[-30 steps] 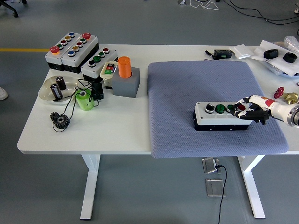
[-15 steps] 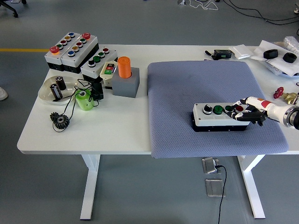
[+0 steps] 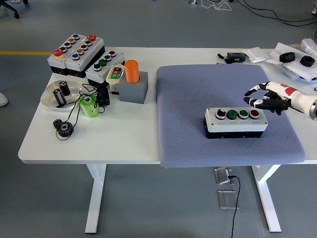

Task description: Pick up the button,place it on the desk,press the button,press the button

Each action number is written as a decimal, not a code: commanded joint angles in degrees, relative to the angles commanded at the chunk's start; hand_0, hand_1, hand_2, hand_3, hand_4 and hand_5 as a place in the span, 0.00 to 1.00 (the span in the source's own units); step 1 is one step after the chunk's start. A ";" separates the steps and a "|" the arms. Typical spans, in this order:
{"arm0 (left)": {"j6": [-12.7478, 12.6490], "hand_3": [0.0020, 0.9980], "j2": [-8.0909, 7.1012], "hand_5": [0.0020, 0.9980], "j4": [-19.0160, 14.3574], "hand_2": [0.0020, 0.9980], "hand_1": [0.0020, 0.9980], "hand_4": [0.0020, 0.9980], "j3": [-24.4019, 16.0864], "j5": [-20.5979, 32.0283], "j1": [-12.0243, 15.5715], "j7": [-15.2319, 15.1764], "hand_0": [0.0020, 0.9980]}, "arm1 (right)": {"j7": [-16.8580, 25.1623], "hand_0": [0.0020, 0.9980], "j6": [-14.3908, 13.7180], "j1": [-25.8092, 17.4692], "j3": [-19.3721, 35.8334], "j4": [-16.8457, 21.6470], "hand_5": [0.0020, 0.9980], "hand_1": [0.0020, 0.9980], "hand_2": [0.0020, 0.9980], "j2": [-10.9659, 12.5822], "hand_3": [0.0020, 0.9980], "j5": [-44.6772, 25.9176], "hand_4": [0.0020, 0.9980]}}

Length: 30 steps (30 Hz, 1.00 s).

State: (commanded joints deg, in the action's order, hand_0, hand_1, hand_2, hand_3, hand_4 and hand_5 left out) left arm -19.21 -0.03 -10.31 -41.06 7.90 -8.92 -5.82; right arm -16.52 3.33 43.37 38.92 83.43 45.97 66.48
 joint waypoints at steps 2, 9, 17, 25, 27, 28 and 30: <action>0.03 0.50 0.03 0.96 0.00 0.73 0.70 0.31 0.07 0.19 -0.01 -0.05 0.65 | 0.78 0.20 -1.03 -0.42 1.05 -0.33 0.68 0.00 0.14 0.16 0.79 -0.05 0.67; 0.00 0.50 0.03 0.96 0.00 0.73 0.70 0.31 0.10 0.01 0.55 0.02 0.65 | 3.94 0.37 -6.00 -2.90 5.17 -1.26 0.67 0.16 0.31 0.82 0.86 -0.17 0.68; -0.02 0.50 0.03 0.96 0.00 0.73 0.70 0.31 0.16 -0.44 1.04 0.07 0.65 | 6.26 0.44 -10.22 -4.98 7.61 -2.21 0.63 0.28 0.42 1.30 0.89 -2.09 0.68; 0.06 0.50 0.03 0.96 0.00 0.73 0.70 0.32 0.48 -0.30 1.17 -0.01 0.65 | 8.02 0.69 -11.17 -6.55 8.79 -3.32 0.54 0.67 0.77 1.38 0.95 -4.31 0.69; 0.11 0.50 0.03 0.96 0.00 0.73 0.70 0.32 0.77 -0.11 1.18 -0.02 0.65 | 8.51 0.69 -11.33 -6.78 9.07 -3.63 0.54 0.67 0.77 1.27 0.95 -4.53 0.69; 0.13 0.50 0.03 0.96 0.00 0.73 0.70 0.32 0.83 -0.11 1.11 0.00 0.65 | 8.90 0.69 -11.40 -6.82 9.17 -3.85 0.54 0.67 0.77 1.20 0.95 -4.94 0.69; 0.12 0.50 0.03 0.96 0.00 0.73 0.70 0.32 0.68 -0.20 0.93 0.01 0.65 | 9.45 0.69 -11.55 -6.79 9.34 -4.14 0.54 0.67 0.77 1.06 0.95 -5.54 0.69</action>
State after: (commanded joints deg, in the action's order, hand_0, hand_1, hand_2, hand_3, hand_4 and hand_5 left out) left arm -19.09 0.00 -10.31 -40.38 7.70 -7.99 -5.81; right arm -7.07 -8.22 36.58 48.26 79.29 47.03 60.94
